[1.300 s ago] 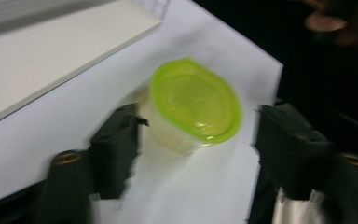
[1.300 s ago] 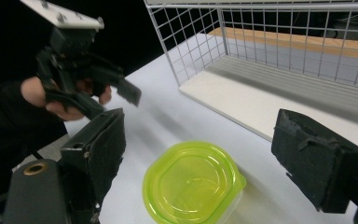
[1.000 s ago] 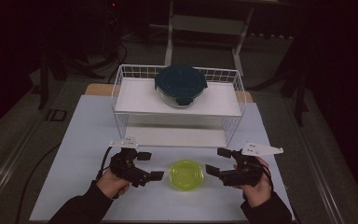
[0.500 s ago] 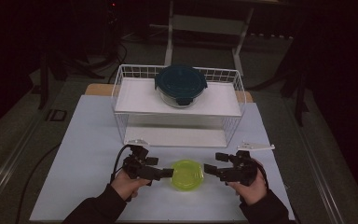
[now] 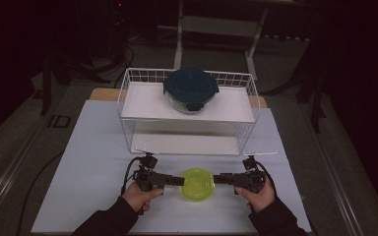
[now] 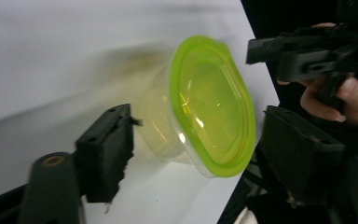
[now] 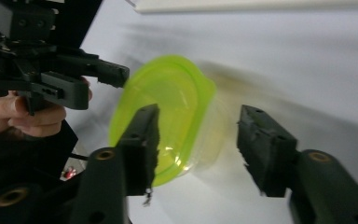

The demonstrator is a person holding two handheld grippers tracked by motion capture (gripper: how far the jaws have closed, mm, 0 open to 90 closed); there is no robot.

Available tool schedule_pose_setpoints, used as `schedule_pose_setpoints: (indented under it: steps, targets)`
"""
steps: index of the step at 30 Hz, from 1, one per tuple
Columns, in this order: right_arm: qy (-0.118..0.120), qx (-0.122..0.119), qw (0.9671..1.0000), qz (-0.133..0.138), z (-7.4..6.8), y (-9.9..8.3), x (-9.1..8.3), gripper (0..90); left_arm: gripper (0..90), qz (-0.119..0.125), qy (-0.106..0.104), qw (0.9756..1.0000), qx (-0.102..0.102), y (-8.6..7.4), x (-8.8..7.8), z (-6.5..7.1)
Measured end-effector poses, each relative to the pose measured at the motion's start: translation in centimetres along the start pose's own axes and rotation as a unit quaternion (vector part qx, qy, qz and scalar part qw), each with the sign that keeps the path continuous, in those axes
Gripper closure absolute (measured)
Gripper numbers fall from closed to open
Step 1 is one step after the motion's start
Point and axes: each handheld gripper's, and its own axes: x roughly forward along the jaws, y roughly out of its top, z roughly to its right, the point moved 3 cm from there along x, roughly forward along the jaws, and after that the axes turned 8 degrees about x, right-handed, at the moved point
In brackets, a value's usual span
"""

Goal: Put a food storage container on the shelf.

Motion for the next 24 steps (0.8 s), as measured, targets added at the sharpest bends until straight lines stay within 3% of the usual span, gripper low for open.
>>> schedule_pose_setpoints:
  steps: [4,7,10,13,15,16,20,24]
  targets:
    - [-0.006,0.020,0.9996,-0.020,0.8,0.0,1.2,57.4,40.6,-0.010,-0.008,0.9997,-0.021,-0.3,0.8,-0.6]
    - [-0.001,0.034,0.9989,-0.033,1.2,-0.1,1.8,61.7,50.5,-0.019,-0.013,0.9996,-0.018,-0.6,1.3,-0.8]
    - [0.012,0.058,0.9975,-0.040,1.1,-0.1,2.1,66.2,60.4,-0.021,-0.031,0.9991,-0.020,-0.8,1.6,-0.8]
    - [0.014,0.045,0.9976,-0.051,0.8,-0.1,2.2,74.4,66.8,-0.020,-0.024,0.9995,-0.010,-0.7,1.6,-0.5]
    - [0.014,0.044,0.9971,-0.060,0.4,-0.3,2.3,74.7,70.6,-0.019,-0.023,0.9995,-0.013,-0.7,1.4,-0.5]
    - [0.017,0.046,0.9969,-0.063,0.3,-0.3,2.3,75.5,71.6,-0.020,-0.021,0.9996,-0.005,-0.8,1.4,-0.5]
    - [0.021,0.043,0.9974,-0.054,0.0,-0.7,2.2,76.9,72.6,-0.019,-0.015,0.9997,-0.002,-1.0,1.2,-0.1]
    - [0.007,0.027,0.9986,-0.045,-0.5,-1.1,2.0,77.5,74.4,-0.021,-0.008,0.9997,0.000,-1.2,1.1,0.3]
